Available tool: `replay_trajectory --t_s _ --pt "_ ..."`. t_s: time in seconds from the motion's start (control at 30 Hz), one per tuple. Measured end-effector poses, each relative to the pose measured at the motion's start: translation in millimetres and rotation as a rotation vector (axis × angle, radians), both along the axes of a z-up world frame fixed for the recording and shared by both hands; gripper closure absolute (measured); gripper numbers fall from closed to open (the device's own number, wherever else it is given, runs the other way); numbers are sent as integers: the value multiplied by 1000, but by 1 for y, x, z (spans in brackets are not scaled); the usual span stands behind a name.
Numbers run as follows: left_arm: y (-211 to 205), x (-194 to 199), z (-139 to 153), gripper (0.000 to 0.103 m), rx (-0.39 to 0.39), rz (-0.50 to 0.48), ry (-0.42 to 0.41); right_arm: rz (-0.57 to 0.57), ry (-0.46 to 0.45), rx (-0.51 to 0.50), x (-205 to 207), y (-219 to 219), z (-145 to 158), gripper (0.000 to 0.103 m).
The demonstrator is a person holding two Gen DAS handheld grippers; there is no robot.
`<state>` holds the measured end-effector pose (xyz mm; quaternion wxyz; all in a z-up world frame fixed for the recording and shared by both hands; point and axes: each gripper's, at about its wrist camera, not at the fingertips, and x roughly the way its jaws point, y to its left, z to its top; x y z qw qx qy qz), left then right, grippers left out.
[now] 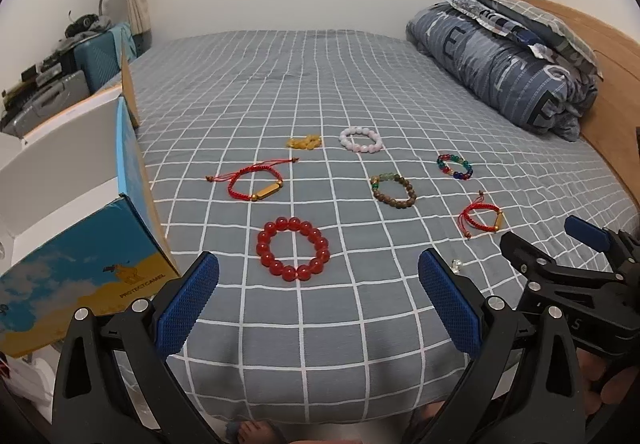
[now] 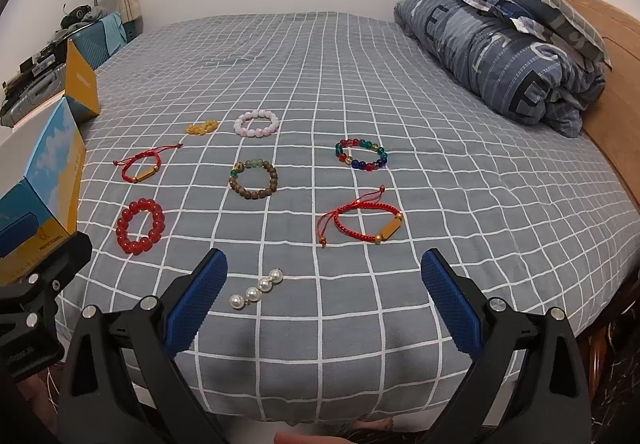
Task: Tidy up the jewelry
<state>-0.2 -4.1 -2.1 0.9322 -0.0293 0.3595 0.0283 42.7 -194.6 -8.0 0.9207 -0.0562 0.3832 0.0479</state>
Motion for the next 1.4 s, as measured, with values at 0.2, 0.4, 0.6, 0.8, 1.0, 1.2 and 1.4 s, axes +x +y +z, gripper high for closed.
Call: replay_trajectory --t_s 0.2,0.4,0.6,0.8,1.0,1.2,1.4 --pt "-4 -1 1 6 5 -4 3 0 -1 3 0 0 1 9" --pt "-4 -1 1 6 6 -4 0 4 -7 -8 0 1 0 9" --pt "-6 -1 2 6 16 -5 0 7 -10 -9 -1 2 1 9" --pt "-6 -1 1 6 17 -3 0 6 -13 -15 -2 2 1 9" --pt "-6 -1 1 6 18 -2 1 7 -14 -15 -2 2 2 9" --pt "-6 -1 1 6 18 -2 1 6 -15 -17 -2 2 2 9" --pt "-4 -1 6 6 34 13 -10 10 -24 -15 -2 2 7 9"
